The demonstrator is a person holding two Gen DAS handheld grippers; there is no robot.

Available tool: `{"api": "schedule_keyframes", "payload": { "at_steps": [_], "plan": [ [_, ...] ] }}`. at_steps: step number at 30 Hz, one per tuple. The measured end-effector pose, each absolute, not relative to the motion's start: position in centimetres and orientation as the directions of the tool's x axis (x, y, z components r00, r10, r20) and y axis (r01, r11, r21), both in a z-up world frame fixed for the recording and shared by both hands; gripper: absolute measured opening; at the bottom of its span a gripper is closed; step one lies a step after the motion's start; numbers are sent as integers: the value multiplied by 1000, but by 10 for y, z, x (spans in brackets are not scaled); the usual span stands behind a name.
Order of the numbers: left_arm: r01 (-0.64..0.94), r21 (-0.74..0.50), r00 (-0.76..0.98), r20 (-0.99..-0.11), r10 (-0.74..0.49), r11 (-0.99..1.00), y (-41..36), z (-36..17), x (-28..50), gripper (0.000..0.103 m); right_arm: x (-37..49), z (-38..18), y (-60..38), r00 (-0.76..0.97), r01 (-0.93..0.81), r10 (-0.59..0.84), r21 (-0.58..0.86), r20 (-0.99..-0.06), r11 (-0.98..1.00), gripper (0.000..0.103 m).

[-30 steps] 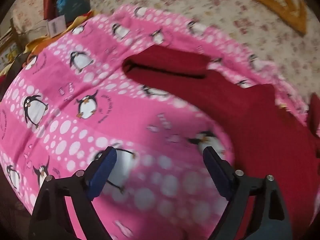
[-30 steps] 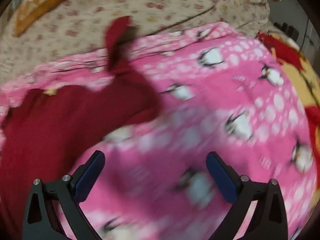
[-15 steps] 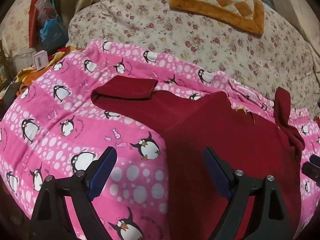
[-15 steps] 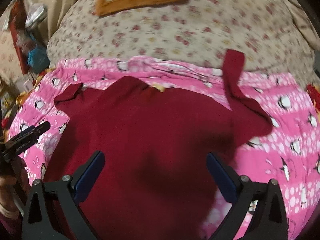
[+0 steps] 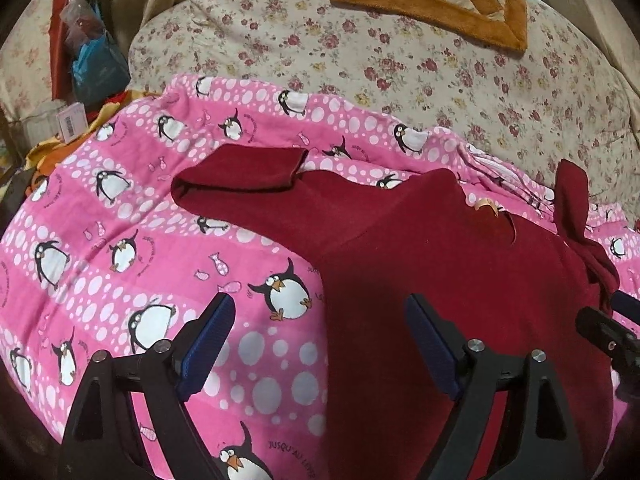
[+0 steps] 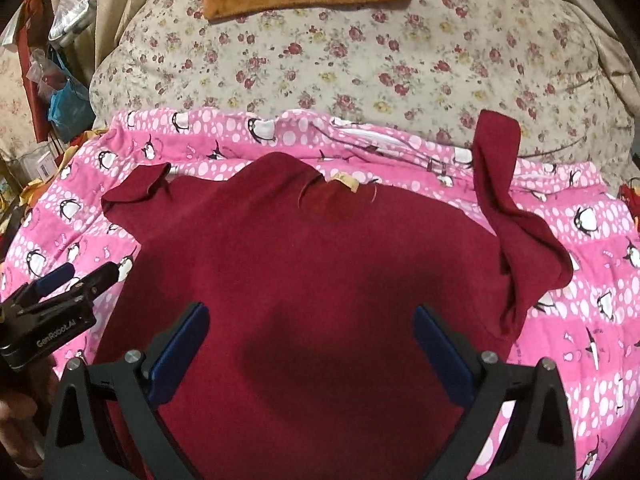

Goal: Fold small clothes

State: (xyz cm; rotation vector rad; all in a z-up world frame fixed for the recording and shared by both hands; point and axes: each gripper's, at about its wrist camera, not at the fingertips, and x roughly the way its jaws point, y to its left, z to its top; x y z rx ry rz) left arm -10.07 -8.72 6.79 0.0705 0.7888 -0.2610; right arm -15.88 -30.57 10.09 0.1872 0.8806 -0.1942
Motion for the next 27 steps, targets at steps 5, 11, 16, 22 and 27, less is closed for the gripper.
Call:
{"api": "schedule_keyframes", "payload": {
  "at_steps": [5,11,16,22,27],
  "plan": [
    [260,20,682,-711,-169,965,-94,66,-100,69,-154,97,-299,620,241,-129,31,-774,970,103],
    [275,5,674,-714,-189,961,-98,66,-98,69,-149,91,-300,616,253,-111,63,-780,965,103],
    [265,-14,667,-720,-193,964,-96,65,-95,69,-146,89,-297,631,264,-98,95,-770,960,103],
    [248,-19,662,-727,-184,968,-94,63,-89,69,-136,87,-292,616,266,-79,113,-784,957,103],
    [231,-31,652,-737,-179,972,-90,60,-84,69,-130,85,-290,610,265,-81,107,-788,958,103]
  ]
}}
